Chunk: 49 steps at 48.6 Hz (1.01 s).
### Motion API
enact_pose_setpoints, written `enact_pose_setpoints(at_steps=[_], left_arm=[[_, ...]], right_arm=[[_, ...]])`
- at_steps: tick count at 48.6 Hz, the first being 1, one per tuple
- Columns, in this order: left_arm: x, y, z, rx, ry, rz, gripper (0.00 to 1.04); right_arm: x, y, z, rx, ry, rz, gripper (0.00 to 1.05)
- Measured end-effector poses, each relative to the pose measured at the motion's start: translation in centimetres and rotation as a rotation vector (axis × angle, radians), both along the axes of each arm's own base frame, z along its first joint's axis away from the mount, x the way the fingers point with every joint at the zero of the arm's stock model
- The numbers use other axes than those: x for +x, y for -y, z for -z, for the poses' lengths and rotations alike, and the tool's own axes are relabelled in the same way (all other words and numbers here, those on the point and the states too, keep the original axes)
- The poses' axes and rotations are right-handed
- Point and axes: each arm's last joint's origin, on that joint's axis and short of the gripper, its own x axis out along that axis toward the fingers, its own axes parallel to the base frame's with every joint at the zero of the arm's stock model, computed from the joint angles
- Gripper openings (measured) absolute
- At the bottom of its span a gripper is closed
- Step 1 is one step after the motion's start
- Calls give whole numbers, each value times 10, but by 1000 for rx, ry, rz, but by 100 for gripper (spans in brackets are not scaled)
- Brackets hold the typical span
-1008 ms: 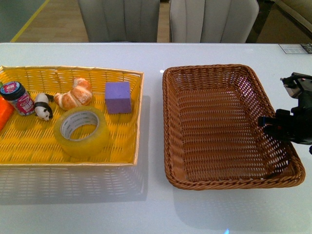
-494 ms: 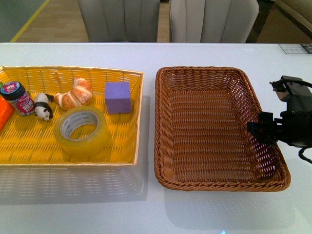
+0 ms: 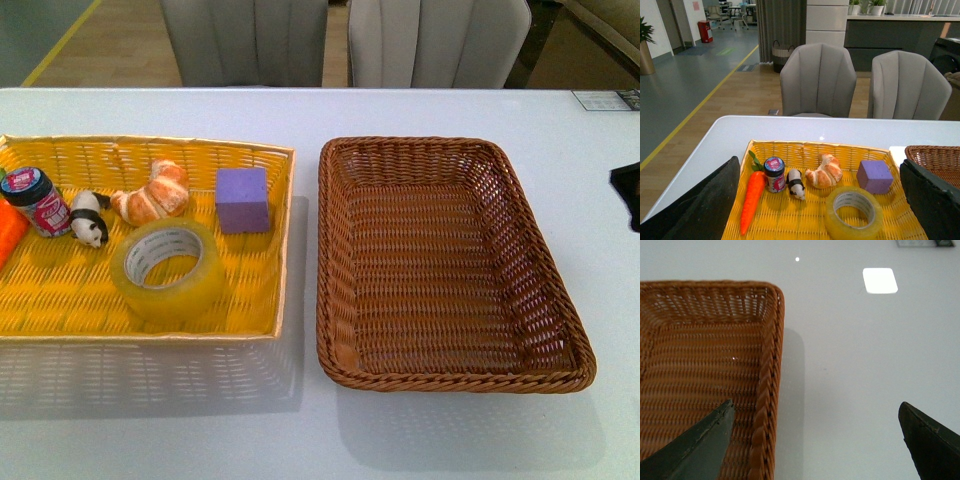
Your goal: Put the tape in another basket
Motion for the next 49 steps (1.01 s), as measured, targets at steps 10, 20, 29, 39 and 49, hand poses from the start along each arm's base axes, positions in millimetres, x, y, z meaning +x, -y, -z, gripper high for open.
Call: enact_pose_setpoints(at_steps=[10,20,29,39,49], left_arm=[[0,0,0,0,0,0,96],[0,0,0,0,0,0,96],[0,0,0,0,0,0,96],[0,0,0,0,0,0,96],[0,0,0,0,0,0,96]], right_arm=[[-36,-2,-13,18,395,12,68],[-65,-3,-27,21,466,10,36],[-88,-3,-29,22,452,10,6],[-106,-3,-39,25,445,11,2],[-125,-3,-43,26,457,11,2]])
